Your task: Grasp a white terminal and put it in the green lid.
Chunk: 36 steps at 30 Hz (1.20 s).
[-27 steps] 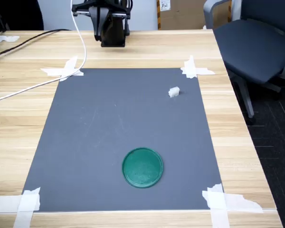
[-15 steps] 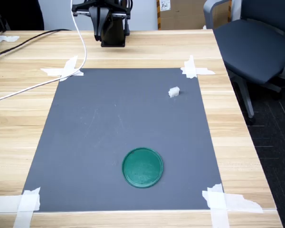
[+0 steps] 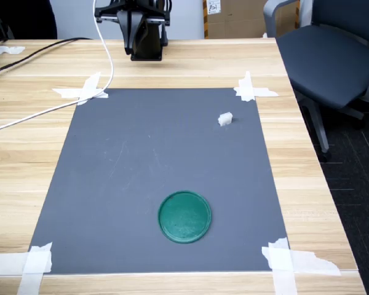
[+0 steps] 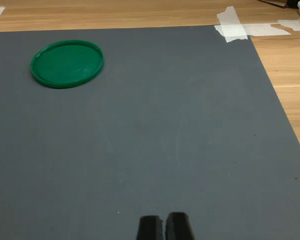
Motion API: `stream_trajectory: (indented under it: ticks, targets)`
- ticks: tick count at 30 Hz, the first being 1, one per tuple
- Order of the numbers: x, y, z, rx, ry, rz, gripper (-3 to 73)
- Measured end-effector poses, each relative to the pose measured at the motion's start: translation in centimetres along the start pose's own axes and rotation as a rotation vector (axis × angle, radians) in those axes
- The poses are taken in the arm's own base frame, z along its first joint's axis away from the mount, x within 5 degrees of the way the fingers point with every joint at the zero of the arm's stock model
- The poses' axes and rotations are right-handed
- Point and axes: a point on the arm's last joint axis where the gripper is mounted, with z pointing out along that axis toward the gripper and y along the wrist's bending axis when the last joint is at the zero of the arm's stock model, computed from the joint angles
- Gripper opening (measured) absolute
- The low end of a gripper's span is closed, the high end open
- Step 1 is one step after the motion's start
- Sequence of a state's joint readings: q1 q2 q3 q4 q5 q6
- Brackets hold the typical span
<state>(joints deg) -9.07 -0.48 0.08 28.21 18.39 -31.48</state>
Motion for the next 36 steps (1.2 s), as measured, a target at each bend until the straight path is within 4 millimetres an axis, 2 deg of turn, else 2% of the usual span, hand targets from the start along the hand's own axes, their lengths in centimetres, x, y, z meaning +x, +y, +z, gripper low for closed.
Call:
stream_trajectory:
  ticks: [5, 8, 18, 23, 30, 36]
  targets:
    - [0.1, 0.2, 0.0, -0.032, 0.063, 0.002, -2.9]
    - [-1.0, 0.3, 0.0, -0.054, 0.103, 0.002, -2.9]
    - [-8.5, -0.2, 0.0, -0.066, 0.116, -0.139, -2.9]
    - [-11.9, -0.3, 0.2, -0.119, 0.223, -0.192, -2.9]
    - [-15.8, -0.8, 1.1, -0.160, 0.368, -0.264, -2.9]
    - [-17.9, -1.2, 2.0, -0.199, 0.474, -0.304, -2.9]
